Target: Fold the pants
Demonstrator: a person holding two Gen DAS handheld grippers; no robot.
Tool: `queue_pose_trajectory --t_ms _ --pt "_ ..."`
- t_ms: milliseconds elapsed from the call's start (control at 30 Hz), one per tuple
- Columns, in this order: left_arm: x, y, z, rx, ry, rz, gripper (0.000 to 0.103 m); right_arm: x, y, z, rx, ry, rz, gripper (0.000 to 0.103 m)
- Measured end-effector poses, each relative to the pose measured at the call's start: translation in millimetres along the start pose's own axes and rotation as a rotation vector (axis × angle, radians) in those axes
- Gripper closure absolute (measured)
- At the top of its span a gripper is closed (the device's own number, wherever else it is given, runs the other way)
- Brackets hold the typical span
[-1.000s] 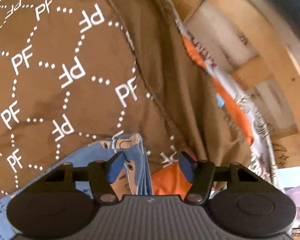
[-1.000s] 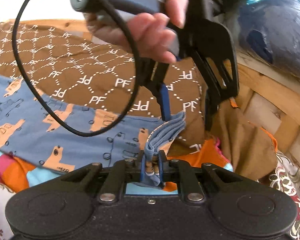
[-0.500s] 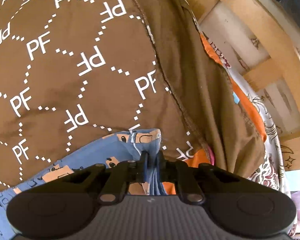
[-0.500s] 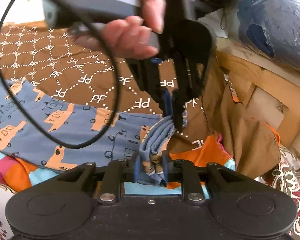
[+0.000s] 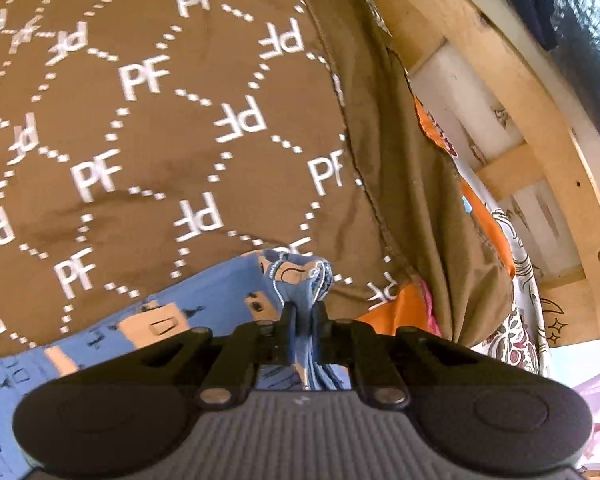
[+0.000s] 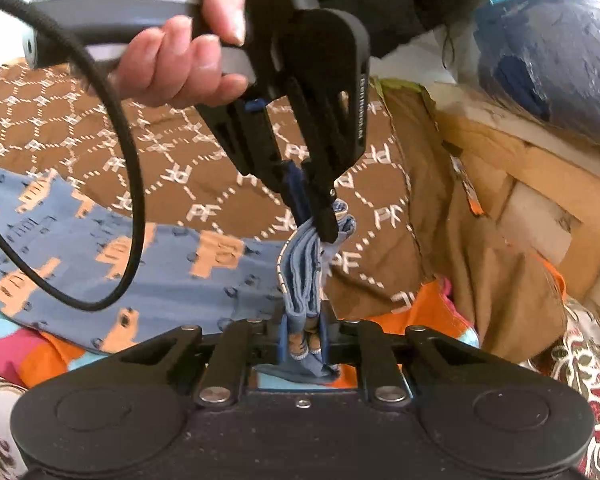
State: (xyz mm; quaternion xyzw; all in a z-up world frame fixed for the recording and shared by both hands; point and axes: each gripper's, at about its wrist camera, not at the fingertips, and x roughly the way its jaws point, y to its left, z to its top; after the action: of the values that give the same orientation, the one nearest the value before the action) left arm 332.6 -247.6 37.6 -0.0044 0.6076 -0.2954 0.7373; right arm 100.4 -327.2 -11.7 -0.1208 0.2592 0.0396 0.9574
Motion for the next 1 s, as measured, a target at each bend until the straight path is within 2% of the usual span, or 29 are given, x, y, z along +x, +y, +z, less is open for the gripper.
queue_pose_trajectory --t_ms 267,533,800,967,1000 --pt "-37.4 43.6 -32.2 -0.127 -0.070 -0.027 0.095 -15.7 28.9 5.6 -0.087 -0.080 0.136 0.089" --pt "-52.1 100.2 -67.0 -0.208 -0.110 -0.047 0.095 -11.5 66.3 6.4 -0.138 -0.088 0.293 0.089" --pt "-40.7 144.5 -99.3 -0.254 -0.141 -0.076 0.095 1.9 89.6 -1.8 -0.183 -0.034 0.345 0.089" --pt "-28.9 163.4 -111.8 -0.291 -0.182 -0.145 0.094 3.9 93.0 -8.3 -0.187 -0.014 0.354 0.088" --pt "-27.5 167.0 -113.4 -0.304 -0.181 -0.152 0.090 5.5 93.1 -8.8 -0.186 -0.009 0.356 0.087"
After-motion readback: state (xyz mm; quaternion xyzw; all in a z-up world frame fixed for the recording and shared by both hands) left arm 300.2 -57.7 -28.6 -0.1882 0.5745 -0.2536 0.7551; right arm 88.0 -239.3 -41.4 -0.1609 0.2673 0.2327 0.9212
